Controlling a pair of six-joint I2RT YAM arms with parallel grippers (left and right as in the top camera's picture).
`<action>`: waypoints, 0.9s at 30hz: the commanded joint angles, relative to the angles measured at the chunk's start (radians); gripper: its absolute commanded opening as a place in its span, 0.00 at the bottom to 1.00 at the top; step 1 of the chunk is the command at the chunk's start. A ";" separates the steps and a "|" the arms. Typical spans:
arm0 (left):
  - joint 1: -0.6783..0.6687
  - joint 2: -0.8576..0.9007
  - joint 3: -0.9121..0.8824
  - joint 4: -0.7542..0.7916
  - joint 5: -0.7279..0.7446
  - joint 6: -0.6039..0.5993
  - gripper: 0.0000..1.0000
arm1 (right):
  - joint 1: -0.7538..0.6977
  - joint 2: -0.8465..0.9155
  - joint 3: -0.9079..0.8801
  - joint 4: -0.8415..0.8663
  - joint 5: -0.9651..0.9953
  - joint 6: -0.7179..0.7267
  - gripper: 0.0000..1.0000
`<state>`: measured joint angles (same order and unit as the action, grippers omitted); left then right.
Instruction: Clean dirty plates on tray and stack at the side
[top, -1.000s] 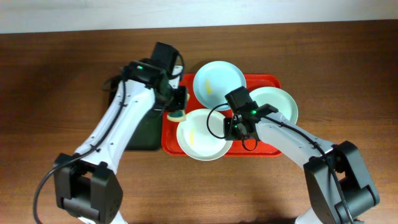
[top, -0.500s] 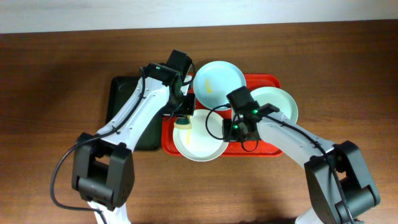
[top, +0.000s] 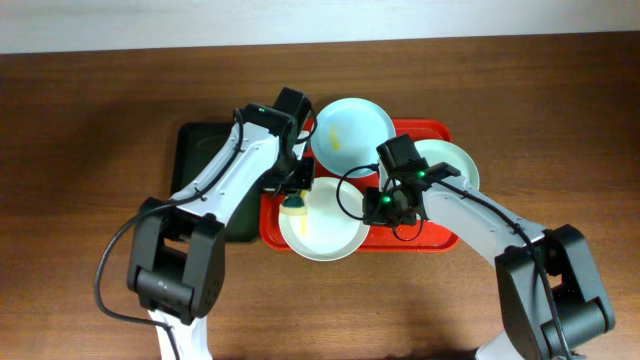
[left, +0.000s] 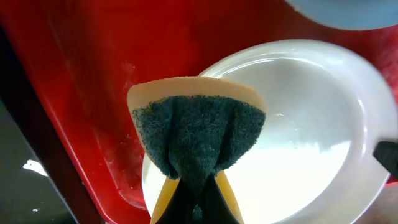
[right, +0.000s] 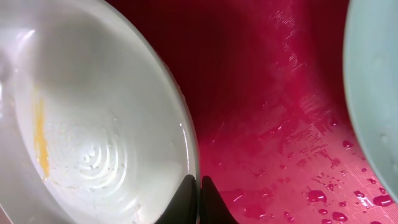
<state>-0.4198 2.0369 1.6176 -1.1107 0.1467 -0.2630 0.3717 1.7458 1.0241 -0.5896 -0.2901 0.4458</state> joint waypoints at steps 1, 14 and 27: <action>-0.004 0.011 0.001 -0.006 0.011 -0.013 0.00 | -0.004 0.013 -0.015 0.000 -0.013 0.001 0.04; -0.020 0.011 -0.127 0.103 0.015 -0.040 0.00 | -0.004 0.013 -0.015 0.000 -0.013 0.001 0.04; -0.065 0.011 -0.237 0.189 -0.022 -0.144 0.00 | -0.004 0.013 -0.015 0.000 -0.013 0.001 0.04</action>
<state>-0.4625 2.0384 1.4357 -0.9176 0.1307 -0.3649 0.3717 1.7458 1.0233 -0.5903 -0.2901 0.4458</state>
